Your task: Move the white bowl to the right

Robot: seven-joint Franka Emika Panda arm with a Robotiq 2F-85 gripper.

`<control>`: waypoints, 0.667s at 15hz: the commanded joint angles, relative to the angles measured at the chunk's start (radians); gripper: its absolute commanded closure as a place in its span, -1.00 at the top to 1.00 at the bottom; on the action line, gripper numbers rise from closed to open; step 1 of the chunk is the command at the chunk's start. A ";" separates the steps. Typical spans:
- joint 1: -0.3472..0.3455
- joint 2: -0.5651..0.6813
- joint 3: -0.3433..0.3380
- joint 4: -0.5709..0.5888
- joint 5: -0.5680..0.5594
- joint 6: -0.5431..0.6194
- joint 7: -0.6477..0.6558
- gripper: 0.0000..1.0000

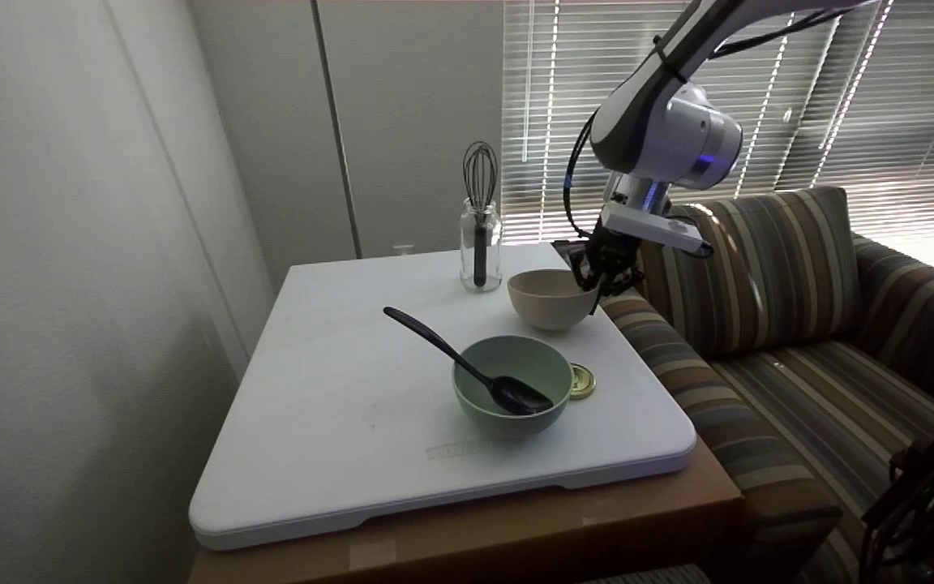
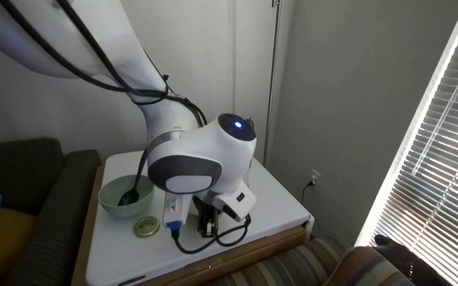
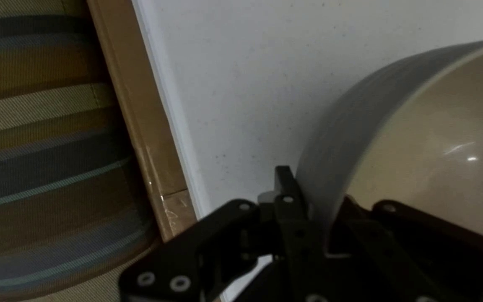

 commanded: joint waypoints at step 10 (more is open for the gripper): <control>0.138 0.007 -0.091 -0.051 0.007 0.143 0.247 -0.96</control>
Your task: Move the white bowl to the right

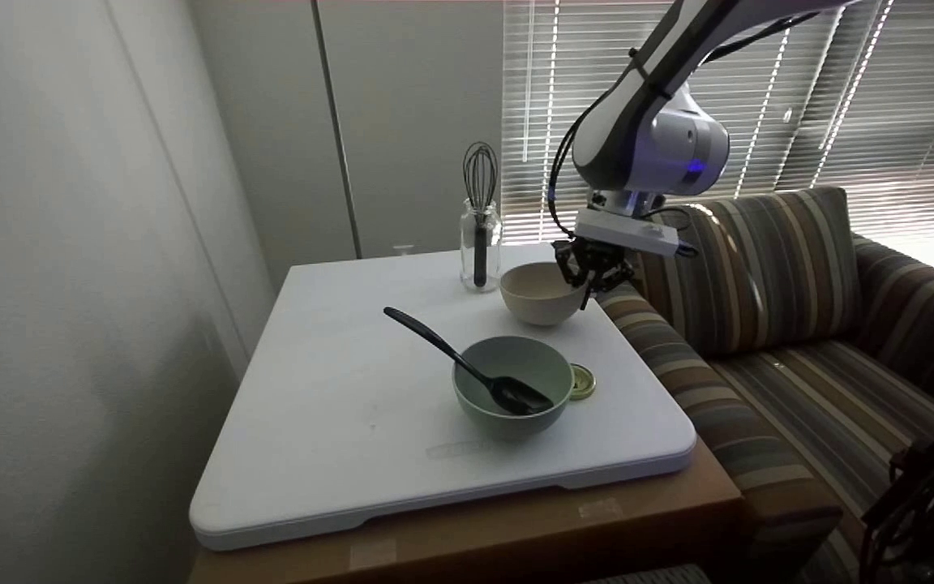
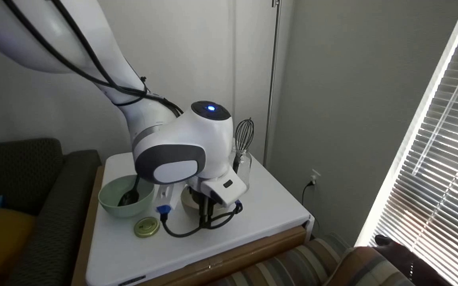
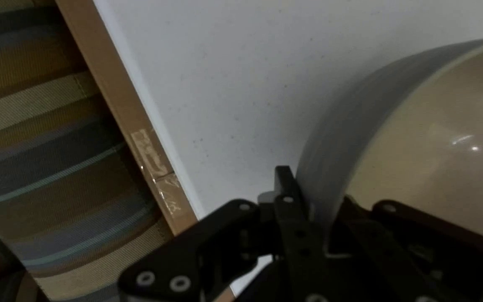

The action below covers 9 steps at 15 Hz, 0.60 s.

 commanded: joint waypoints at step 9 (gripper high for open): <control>-0.053 0.021 0.050 -0.064 0.076 0.021 -0.004 0.27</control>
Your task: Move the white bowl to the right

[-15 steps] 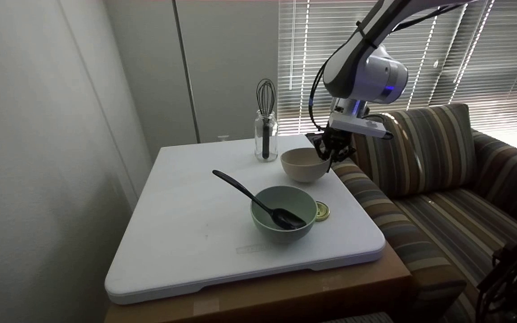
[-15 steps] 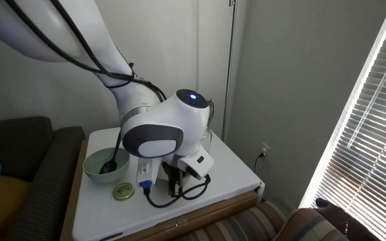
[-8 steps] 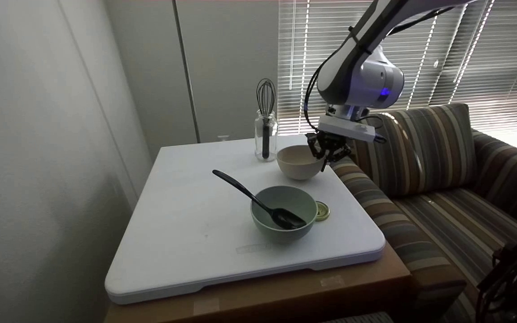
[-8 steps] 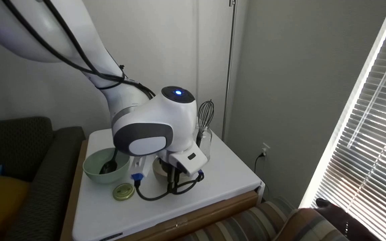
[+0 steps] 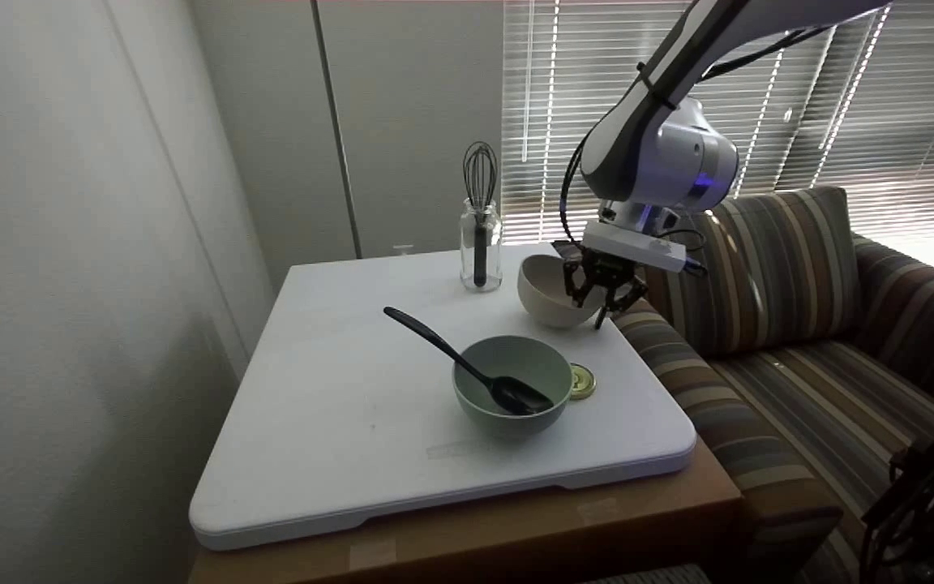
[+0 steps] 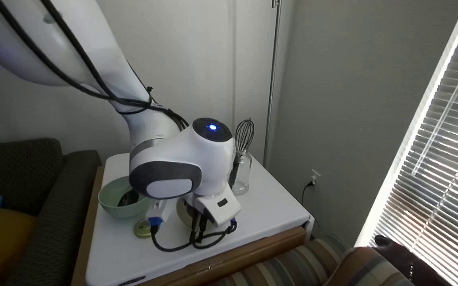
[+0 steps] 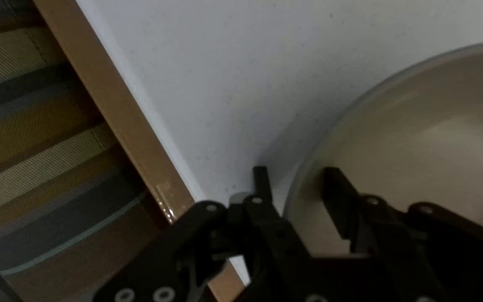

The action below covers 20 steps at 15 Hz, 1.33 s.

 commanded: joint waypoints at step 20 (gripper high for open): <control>0.227 -0.455 -0.123 -0.151 -0.345 -0.436 0.157 1.00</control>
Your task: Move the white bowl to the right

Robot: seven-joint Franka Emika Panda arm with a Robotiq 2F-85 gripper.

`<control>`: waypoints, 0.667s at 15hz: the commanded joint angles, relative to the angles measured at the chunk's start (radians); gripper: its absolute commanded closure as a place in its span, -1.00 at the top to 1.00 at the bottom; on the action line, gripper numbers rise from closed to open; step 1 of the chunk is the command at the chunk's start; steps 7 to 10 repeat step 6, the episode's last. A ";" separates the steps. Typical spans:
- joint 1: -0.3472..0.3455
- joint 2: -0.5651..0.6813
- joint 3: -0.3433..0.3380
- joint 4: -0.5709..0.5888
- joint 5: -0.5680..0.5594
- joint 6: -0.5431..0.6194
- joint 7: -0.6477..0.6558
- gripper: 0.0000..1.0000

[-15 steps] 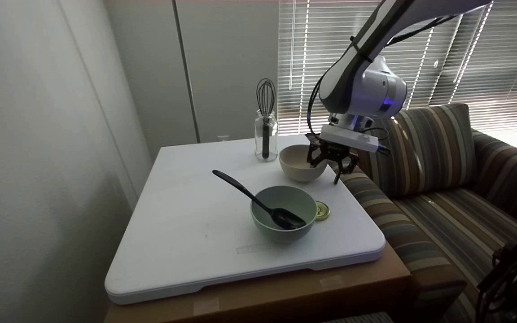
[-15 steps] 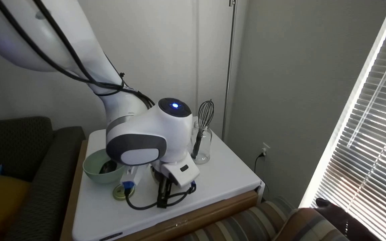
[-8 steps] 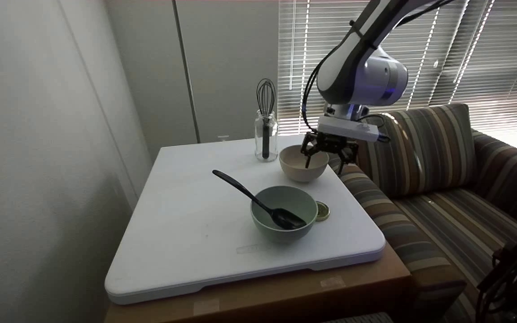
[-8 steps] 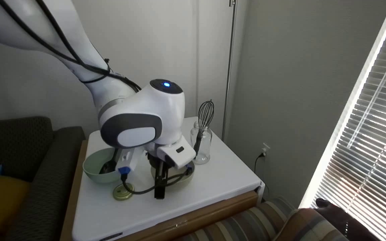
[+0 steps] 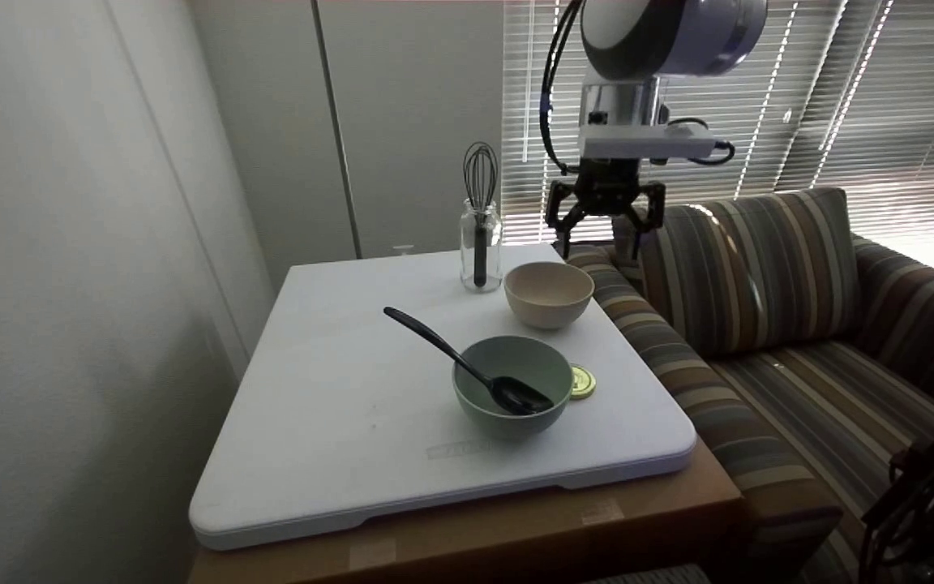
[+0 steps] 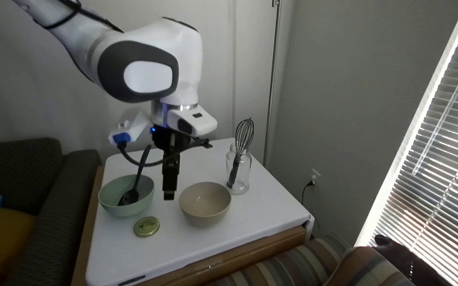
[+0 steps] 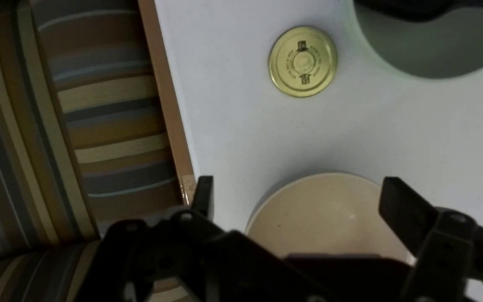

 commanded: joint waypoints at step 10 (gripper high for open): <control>0.002 -0.091 0.025 -0.021 -0.014 -0.073 0.005 1.00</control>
